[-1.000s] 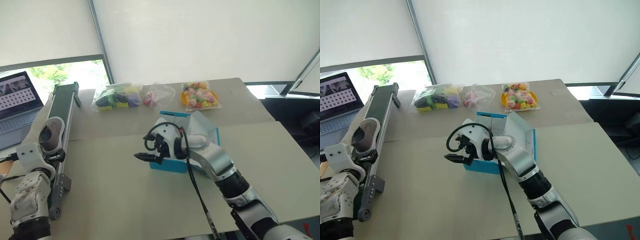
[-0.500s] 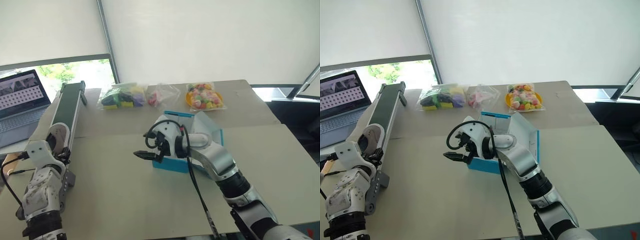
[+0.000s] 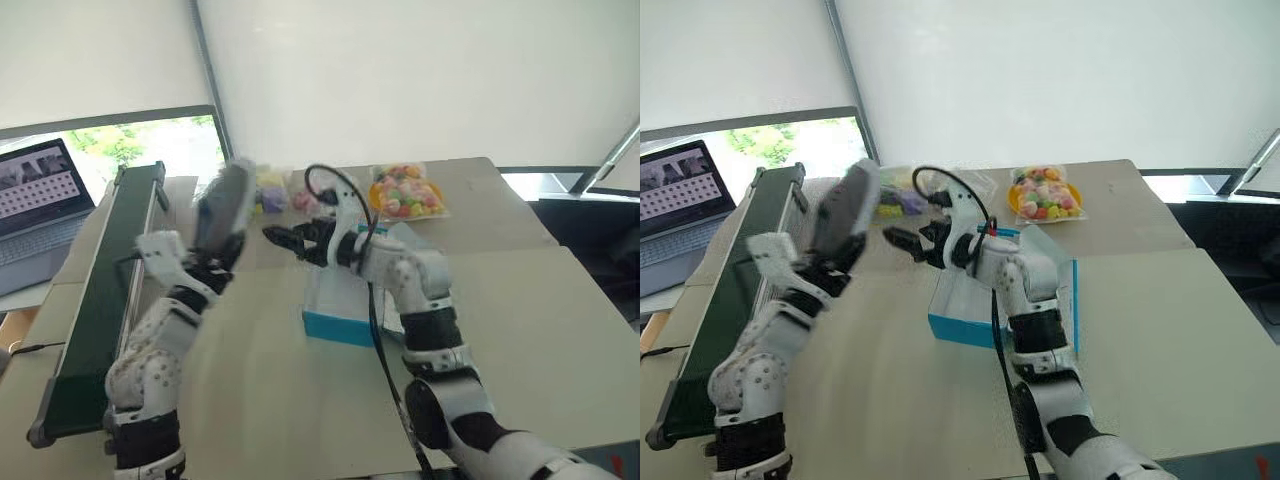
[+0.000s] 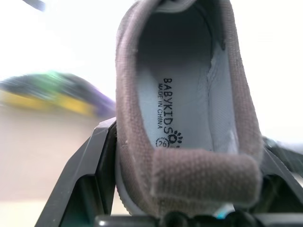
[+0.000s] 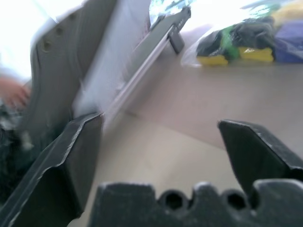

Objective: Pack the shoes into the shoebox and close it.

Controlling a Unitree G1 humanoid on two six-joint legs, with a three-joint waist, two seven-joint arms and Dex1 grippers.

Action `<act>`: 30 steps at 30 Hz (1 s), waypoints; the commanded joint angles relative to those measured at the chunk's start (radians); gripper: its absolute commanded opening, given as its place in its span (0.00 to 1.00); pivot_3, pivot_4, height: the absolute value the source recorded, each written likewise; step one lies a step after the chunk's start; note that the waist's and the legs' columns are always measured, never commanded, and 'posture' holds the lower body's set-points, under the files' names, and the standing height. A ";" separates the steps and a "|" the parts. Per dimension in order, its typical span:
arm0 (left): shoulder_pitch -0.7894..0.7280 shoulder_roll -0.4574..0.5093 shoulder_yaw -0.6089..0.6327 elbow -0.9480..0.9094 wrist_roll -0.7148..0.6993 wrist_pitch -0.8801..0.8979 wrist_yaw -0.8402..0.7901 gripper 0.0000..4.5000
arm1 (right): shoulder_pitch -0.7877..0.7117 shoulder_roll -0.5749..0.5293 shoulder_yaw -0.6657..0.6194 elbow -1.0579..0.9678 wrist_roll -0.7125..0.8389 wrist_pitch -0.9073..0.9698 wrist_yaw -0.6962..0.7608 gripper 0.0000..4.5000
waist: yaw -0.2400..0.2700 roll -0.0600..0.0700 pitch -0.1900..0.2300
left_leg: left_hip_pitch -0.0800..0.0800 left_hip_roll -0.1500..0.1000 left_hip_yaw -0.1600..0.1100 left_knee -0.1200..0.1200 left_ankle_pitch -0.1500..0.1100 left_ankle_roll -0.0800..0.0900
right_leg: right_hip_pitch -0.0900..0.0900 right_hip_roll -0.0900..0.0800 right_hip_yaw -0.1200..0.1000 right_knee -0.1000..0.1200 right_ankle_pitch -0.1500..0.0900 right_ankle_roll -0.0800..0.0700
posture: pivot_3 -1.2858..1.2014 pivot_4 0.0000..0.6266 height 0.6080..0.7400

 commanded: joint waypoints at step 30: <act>-0.030 0.032 -0.048 -0.023 -0.015 0.009 -0.036 0.57 | -0.048 0.138 -0.061 -0.040 0.414 0.098 -0.296 0.23 | -0.031 0.005 -0.002 | -0.010 0.000 0.001 0.002 0.000 0.001 | -0.007 0.001 0.001 0.000 0.000 0.000 | 0.52 0.24 0.24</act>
